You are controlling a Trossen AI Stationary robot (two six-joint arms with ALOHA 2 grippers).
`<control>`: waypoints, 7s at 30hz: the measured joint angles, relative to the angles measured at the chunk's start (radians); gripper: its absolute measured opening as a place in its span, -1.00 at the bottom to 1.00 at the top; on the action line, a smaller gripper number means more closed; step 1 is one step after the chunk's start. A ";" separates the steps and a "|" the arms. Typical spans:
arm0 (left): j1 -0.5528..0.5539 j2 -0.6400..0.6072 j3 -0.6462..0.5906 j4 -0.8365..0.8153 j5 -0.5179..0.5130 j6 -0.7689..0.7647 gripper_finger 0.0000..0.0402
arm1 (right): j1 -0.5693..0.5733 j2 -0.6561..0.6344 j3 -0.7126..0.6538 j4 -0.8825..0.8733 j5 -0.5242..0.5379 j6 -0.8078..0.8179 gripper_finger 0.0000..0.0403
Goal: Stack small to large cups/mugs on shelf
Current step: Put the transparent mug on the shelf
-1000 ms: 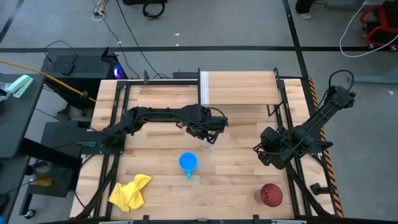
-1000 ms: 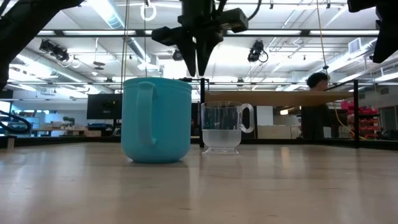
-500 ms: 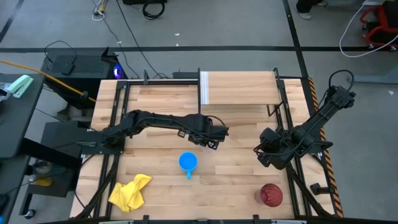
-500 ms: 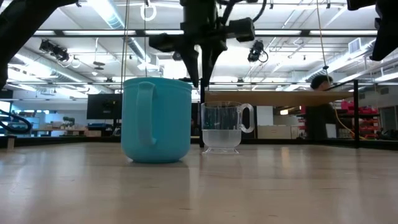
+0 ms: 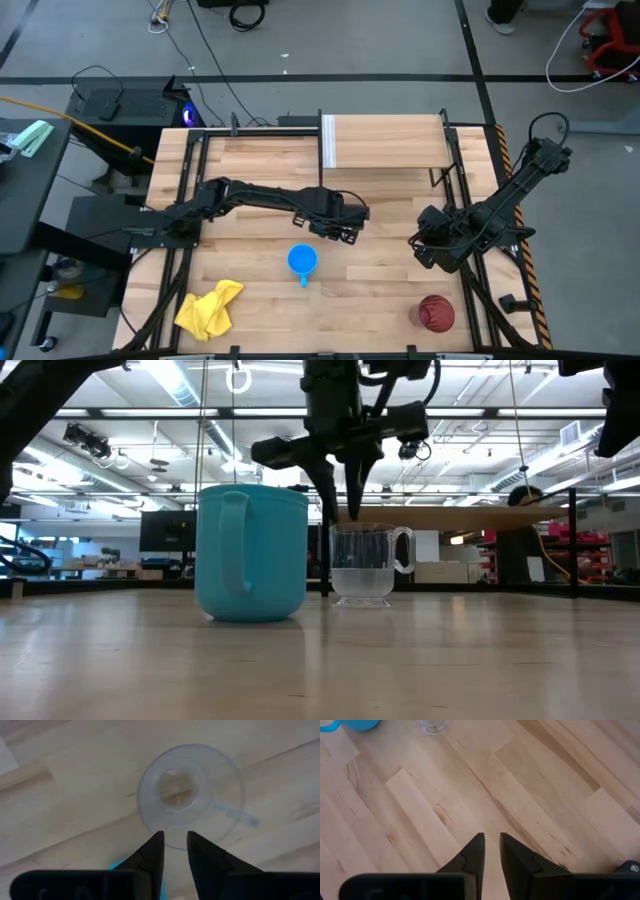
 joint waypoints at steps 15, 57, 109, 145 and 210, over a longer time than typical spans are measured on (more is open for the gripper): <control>0.007 -0.003 0.000 0.001 -0.016 0.001 -0.53 | 0.000 0.000 0.000 0.000 0.005 0.000 -0.67; 0.068 0.013 0.001 -0.049 -0.007 0.029 -0.59 | 0.000 0.000 0.000 0.000 0.019 -0.043 -0.67; 0.151 -0.084 0.256 -0.268 -0.001 0.661 -0.98 | -0.001 0.000 0.000 0.002 0.043 -0.053 -0.67; 0.488 -0.154 0.258 0.024 -0.046 1.145 -0.98 | -0.598 0.000 0.000 0.446 0.095 -0.442 -0.67; 0.521 -0.073 0.257 0.150 0.008 1.286 -0.47 | -0.847 0.000 0.000 0.679 0.054 -0.650 -0.67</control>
